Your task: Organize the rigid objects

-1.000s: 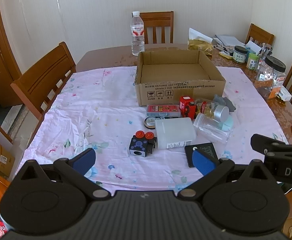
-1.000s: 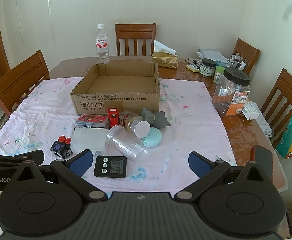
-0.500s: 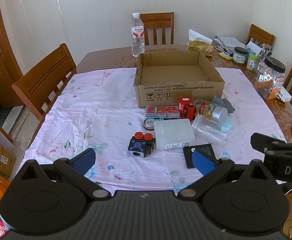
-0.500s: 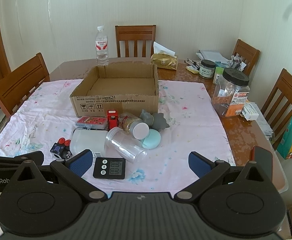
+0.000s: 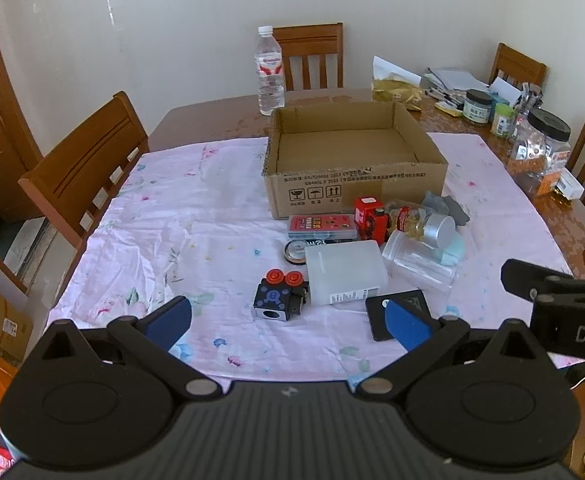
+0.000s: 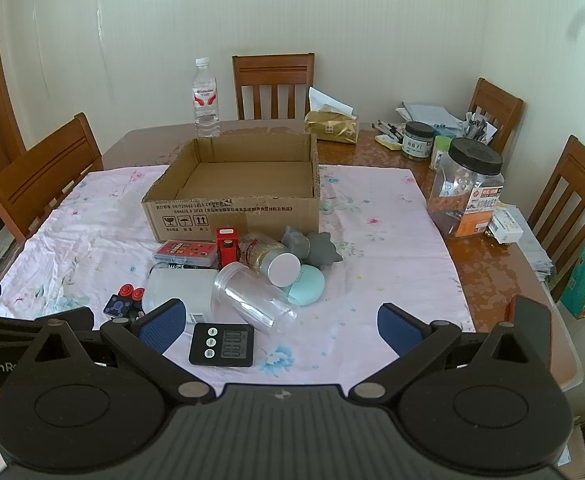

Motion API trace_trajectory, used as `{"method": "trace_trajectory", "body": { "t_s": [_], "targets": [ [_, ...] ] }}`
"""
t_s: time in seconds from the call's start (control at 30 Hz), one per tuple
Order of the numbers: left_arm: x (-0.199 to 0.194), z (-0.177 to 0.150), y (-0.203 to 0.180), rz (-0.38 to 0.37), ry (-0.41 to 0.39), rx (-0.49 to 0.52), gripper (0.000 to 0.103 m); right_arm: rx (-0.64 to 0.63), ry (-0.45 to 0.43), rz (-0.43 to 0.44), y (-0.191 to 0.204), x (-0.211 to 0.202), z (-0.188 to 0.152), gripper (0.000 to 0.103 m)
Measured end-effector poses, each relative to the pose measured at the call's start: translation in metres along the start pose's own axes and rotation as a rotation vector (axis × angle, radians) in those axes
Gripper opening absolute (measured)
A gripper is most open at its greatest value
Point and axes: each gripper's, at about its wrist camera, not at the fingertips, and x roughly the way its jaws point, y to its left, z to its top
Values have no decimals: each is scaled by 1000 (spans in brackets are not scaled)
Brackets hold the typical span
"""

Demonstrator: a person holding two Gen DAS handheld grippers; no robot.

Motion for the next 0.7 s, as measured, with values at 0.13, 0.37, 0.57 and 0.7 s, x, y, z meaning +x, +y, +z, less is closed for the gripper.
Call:
{"method": "trace_trajectory", "body": {
  "t_s": [0.13, 0.37, 0.57, 0.7],
  "targets": [
    [11, -3, 2, -28, -2, 9, 102, -4, -5, -2, 1, 7, -1, 103],
    [35, -13, 13, -64, 0, 32, 103, -8, 21, -1, 6, 28, -9, 103],
    [64, -20, 26, -77, 28, 66, 103, 19, 72, 25, 7, 51, -21, 103],
    [87, -22, 33, -92, 59, 86, 103, 15, 105, 34, 12, 72, -30, 103]
  ]
}}
